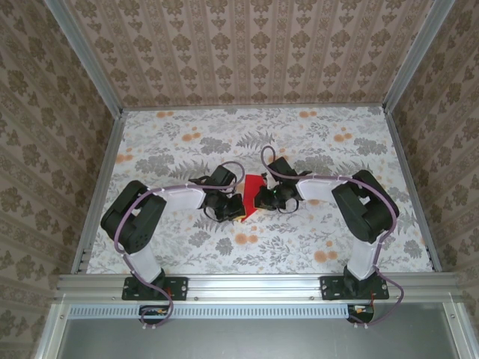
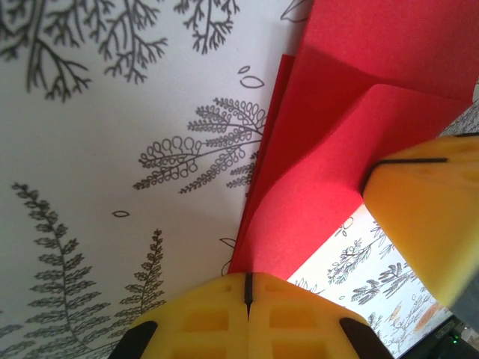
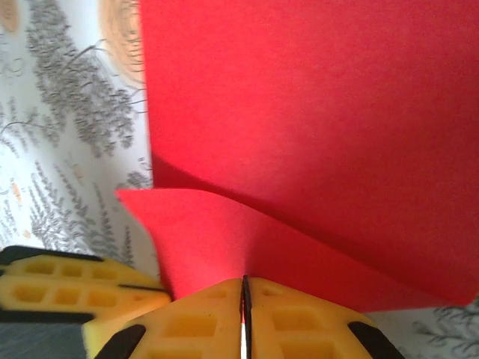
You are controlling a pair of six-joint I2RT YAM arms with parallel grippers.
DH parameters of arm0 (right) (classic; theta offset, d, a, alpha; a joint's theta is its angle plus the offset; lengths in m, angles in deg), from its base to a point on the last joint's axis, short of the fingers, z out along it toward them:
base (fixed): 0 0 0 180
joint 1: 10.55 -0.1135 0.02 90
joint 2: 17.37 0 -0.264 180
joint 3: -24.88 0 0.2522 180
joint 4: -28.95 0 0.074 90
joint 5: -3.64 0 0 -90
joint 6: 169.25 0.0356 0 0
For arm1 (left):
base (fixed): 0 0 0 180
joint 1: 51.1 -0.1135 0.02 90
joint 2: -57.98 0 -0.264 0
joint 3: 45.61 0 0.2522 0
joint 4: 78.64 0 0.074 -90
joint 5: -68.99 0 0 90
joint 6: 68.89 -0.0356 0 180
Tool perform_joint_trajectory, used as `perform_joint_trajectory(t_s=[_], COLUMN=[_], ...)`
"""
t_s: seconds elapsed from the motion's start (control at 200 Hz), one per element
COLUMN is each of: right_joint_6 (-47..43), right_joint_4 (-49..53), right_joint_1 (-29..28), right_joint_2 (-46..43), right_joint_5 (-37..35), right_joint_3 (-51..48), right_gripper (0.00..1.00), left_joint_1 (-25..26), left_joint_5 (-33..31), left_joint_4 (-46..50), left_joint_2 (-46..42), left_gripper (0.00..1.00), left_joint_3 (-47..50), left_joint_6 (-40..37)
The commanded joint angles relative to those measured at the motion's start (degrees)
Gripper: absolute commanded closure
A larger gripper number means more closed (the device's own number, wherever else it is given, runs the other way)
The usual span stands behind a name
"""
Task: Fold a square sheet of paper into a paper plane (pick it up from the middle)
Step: Third fold the triangle at the center of the table.
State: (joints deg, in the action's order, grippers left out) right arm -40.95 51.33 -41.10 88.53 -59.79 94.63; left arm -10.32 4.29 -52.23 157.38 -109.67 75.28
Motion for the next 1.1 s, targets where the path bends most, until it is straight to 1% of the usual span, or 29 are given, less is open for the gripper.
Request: perform_joint_trajectory(t_s=[0.0, 0.125, 0.24, 0.365, 0.47, 0.62, 0.71, 0.82, 0.99, 1.095], right_joint_6=[-0.7, -1.2, -1.8, -2.3, -1.4, 0.2, 1.5, 2.4, 2.8, 2.4], right_joint_4=[2.1, 3.6, 4.4, 5.0, 3.4, 1.3, -0.6, -1.2, -1.6, -0.1], right_joint_1=[1.9, 5.8, 9.3, 10.5, 9.7, 6.2, 3.2, 0.5, 0.1, 0.2], right_joint_2=[1.7, 2.8, 1.8, -0.8, -4.0, -6.8, -5.3, -2.1, 1.8, 3.5], right_joint_5=[-1.9, -4.2, -6.4, -7.0, -4.4, -2.2, 0.0, 0.3, 1.2, 0.8], right_joint_3=[1.9, 1.1, 0.2, 0.5, 0.6, 0.3, 0.7, 2.0, 2.3, 2.6], right_gripper=[0.89, 0.89, 0.89, 0.89, 0.89, 0.89, 0.89, 0.89, 0.89, 0.89], left_joint_1=[-0.2, -0.2, -0.2, -0.2, -0.2, -0.1, -0.1, -0.1, -0.1, -0.1], left_joint_5=[-3.3, -3.2, -3.2, -3.0, -2.8, -2.9, -2.8, -2.5, -2.0, -0.6], left_joint_4=[7.3, 7.3, 7.0, 6.8, 6.3, 6.4, 6.4, 6.0, 5.5, 2.4], left_joint_2=[3.0, 3.0, 2.7, 2.6, 2.1, 1.4, 1.2, 0.9, 0.1, -0.9], left_gripper=[1.00, 1.00, 1.00, 1.00, 1.00, 1.00, 1.00, 1.00, 1.00, 1.00], left_joint_3=[0.9, 1.2, 1.5, 1.2, 0.3, -1.3, -1.8, -2.4, -3.4, -3.2], left_joint_6=[-1.2, -1.2, -1.3, -1.6, -2.6, -4.2, -4.8, -5.4, -6.7, -7.0])
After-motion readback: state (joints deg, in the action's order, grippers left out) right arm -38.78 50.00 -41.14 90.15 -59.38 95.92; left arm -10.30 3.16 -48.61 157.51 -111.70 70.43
